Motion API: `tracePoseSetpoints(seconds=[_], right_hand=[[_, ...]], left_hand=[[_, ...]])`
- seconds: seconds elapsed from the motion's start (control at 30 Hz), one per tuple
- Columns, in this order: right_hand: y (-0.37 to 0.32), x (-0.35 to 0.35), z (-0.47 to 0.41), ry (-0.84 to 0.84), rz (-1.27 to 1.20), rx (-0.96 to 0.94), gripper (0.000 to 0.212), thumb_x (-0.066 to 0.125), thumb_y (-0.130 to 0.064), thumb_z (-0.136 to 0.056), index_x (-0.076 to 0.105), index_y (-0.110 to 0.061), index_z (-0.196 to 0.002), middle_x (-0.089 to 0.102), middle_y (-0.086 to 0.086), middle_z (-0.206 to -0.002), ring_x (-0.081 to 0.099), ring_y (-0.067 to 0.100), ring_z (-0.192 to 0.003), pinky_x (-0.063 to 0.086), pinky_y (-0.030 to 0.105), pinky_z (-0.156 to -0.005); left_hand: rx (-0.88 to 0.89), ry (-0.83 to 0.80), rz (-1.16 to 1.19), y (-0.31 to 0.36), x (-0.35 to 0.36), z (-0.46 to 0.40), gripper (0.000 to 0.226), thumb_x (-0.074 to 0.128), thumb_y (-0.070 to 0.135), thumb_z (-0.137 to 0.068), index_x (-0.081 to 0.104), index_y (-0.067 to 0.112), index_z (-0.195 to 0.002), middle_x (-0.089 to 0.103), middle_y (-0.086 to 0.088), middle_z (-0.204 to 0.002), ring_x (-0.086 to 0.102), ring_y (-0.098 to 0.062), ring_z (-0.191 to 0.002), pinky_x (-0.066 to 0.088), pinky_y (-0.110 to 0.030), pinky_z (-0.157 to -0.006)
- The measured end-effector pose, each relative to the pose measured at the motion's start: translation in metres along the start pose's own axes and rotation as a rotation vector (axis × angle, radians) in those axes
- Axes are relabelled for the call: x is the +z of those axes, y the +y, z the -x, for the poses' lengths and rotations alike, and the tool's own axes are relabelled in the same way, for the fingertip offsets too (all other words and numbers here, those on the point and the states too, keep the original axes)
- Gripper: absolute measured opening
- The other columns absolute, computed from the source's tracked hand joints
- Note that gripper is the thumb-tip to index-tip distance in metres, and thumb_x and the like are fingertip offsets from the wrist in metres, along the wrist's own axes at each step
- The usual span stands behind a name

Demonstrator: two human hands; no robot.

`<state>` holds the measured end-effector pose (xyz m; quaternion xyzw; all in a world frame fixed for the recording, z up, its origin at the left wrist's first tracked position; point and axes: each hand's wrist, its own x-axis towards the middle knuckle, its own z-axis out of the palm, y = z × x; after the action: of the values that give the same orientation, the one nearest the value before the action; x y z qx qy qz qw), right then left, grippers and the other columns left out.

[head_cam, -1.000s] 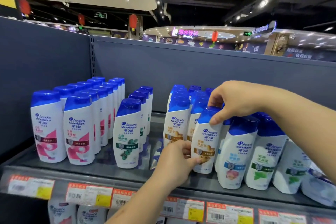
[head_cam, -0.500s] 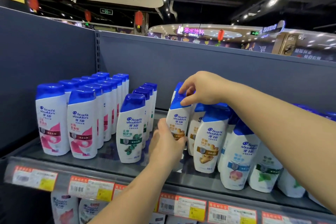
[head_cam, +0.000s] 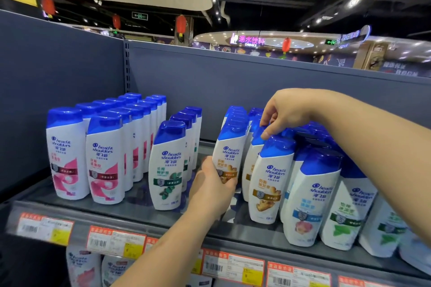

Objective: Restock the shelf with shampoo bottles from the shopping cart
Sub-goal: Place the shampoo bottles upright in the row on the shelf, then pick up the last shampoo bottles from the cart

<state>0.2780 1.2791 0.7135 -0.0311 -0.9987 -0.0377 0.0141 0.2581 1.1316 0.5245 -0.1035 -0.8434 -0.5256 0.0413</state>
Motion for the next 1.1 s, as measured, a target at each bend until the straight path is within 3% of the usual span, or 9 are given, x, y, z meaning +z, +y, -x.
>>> tracePoseSetpoints(seconds=[0.27, 0.37, 0.5, 0.57, 0.63, 0.8, 0.93, 1.03, 1.1], right_hand=[[0.000, -0.005, 0.003, 0.021, -0.041, -0.001, 0.042, 0.077, -0.050, -0.069, 0.072, -0.030, -0.105, 0.065, -0.009, -0.095, 0.062, 0.019, -0.099, 0.049, 0.038, -0.095], [-0.010, -0.010, 0.010, 0.130, -0.099, -0.039, 0.033, 0.074, -0.049, -0.073, 0.073, -0.031, -0.101, 0.065, -0.014, -0.087, 0.063, 0.012, -0.087, 0.049, 0.031, -0.077], [-0.054, -0.004, 0.033, 0.391, -0.299, -0.165, 0.016, 0.070, -0.042, -0.079, 0.073, -0.029, -0.087, 0.067, -0.014, -0.080, 0.060, 0.000, -0.073, 0.044, 0.020, -0.059], [-0.088, 0.008, 0.050, 0.520, -0.487, -0.251, 0.010, 0.071, -0.038, -0.079, 0.072, -0.028, -0.079, 0.068, -0.013, -0.075, 0.060, 0.002, -0.066, 0.045, 0.019, -0.056], [-0.129, 0.027, 0.063, 0.559, -0.699, -0.345, 0.010, 0.073, -0.035, -0.077, 0.072, -0.025, -0.072, 0.068, -0.012, -0.065, 0.058, 0.001, -0.057, 0.044, 0.013, -0.052], [-0.280, 0.103, 0.064, 0.344, -1.150, -0.459, 0.014, 0.076, -0.023, -0.077, 0.071, -0.026, -0.064, 0.066, -0.019, -0.052, 0.054, -0.006, -0.050, 0.041, 0.005, -0.050], [-0.457, 0.182, 0.049, 0.034, -1.242, -0.455, 0.012, 0.072, -0.022, -0.082, 0.075, -0.026, -0.071, 0.072, -0.015, -0.065, 0.060, -0.006, -0.061, 0.046, 0.010, -0.063], [-0.594, 0.226, 0.039, -0.172, -1.216, -0.434, 0.010, 0.068, -0.021, -0.086, 0.078, -0.018, -0.089, 0.072, -0.012, -0.074, 0.060, -0.010, -0.064, 0.044, 0.003, -0.062], [-0.670, 0.247, 0.032, -0.294, -1.218, -0.380, 0.014, 0.067, -0.021, -0.086, 0.076, -0.016, -0.095, 0.073, -0.006, -0.082, 0.062, -0.004, -0.072, 0.048, 0.010, -0.067]], left_hand=[[-0.029, -0.123, 0.086, -0.002, -0.008, 0.001, 0.049, 0.068, 0.025, -0.087, 0.040, 0.025, -0.127, 0.061, 0.006, -0.123, 0.059, -0.011, -0.106, 0.050, -0.031, -0.092], [-0.072, -0.135, 0.163, -0.001, -0.013, 0.005, 0.061, 0.071, 0.024, -0.085, 0.037, 0.022, -0.136, 0.063, 0.004, -0.124, 0.060, -0.009, -0.104, 0.049, -0.030, -0.095], [-0.007, -0.128, 0.160, 0.007, -0.036, 0.028, 0.086, 0.070, 0.028, -0.086, 0.016, 0.022, -0.151, 0.051, 0.004, -0.139, 0.049, -0.005, -0.113, 0.042, -0.025, -0.095], [0.096, -0.134, 0.208, 0.002, -0.060, 0.052, 0.083, 0.069, 0.030, -0.086, 0.016, 0.028, -0.151, 0.048, 0.012, -0.135, 0.046, 0.002, -0.114, 0.039, -0.022, -0.100], [0.201, -0.091, 0.305, -0.014, -0.097, 0.077, 0.071, 0.069, 0.028, -0.086, 0.029, 0.035, -0.144, 0.051, 0.018, -0.126, 0.051, 0.007, -0.110, 0.042, -0.019, -0.099], [0.156, 0.230, 0.447, -0.107, -0.245, 0.119, 0.039, 0.073, 0.013, -0.078, 0.054, 0.033, -0.106, 0.069, 0.001, -0.099, 0.068, -0.005, -0.090, 0.055, -0.026, -0.083], [-0.080, 0.394, 0.335, -0.216, -0.387, 0.149, 0.029, 0.071, 0.005, -0.082, 0.059, 0.023, -0.101, 0.069, -0.001, -0.093, 0.066, -0.006, -0.080, 0.055, -0.022, -0.073], [-0.270, 0.443, 0.193, -0.289, -0.487, 0.167, 0.024, 0.071, 0.008, -0.083, 0.061, 0.020, -0.101, 0.068, 0.003, -0.092, 0.066, -0.011, -0.081, 0.054, -0.025, -0.077], [-0.366, 0.486, 0.152, -0.328, -0.544, 0.174, 0.024, 0.072, 0.009, -0.083, 0.063, 0.019, -0.103, 0.068, 0.005, -0.092, 0.066, -0.013, -0.081, 0.054, -0.029, -0.080]])
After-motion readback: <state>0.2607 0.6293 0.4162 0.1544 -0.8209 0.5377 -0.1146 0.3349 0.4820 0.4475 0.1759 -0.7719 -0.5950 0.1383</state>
